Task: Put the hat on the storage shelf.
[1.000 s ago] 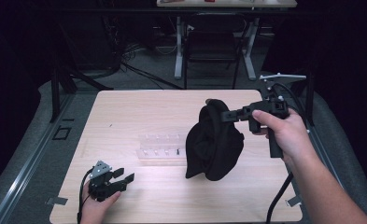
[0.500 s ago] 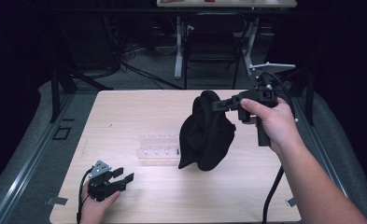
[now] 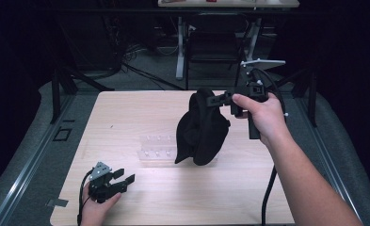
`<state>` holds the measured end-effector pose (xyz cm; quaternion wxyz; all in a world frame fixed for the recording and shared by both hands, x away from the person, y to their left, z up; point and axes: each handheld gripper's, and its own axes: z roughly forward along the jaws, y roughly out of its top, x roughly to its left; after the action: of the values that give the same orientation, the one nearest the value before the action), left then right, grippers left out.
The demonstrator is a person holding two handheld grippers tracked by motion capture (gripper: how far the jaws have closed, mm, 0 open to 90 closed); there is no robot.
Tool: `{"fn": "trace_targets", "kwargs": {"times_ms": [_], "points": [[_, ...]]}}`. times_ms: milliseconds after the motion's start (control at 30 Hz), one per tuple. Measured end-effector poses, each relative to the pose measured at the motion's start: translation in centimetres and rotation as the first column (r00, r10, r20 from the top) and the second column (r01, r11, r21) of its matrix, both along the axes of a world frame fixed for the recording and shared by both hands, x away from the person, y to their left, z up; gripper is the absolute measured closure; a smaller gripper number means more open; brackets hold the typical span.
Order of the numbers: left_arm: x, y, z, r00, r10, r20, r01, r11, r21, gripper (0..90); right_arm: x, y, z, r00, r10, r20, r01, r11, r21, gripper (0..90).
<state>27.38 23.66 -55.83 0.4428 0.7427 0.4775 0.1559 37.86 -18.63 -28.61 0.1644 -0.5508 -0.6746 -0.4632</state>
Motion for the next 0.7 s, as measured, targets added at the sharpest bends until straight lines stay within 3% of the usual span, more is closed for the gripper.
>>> {"fn": "trace_targets", "kwargs": {"times_ms": [333, 700], "points": [[0.0, -0.1, 0.0, 1.0000, -0.005, 0.003, 0.005, 1.0000, 0.003, 44.4, 1.9, 0.1, -0.7, 0.9998, -0.018, 0.000, 0.018, 1.000, -0.014, 88.6], [0.0, -0.4, 0.0, 0.9999, -0.004, 0.012, 0.004, 0.9999, 0.010, 44.4, 2.8, 0.1, -1.3, 0.9996, -0.027, -0.008, 0.027, 0.999, -0.027, 88.6]]}}
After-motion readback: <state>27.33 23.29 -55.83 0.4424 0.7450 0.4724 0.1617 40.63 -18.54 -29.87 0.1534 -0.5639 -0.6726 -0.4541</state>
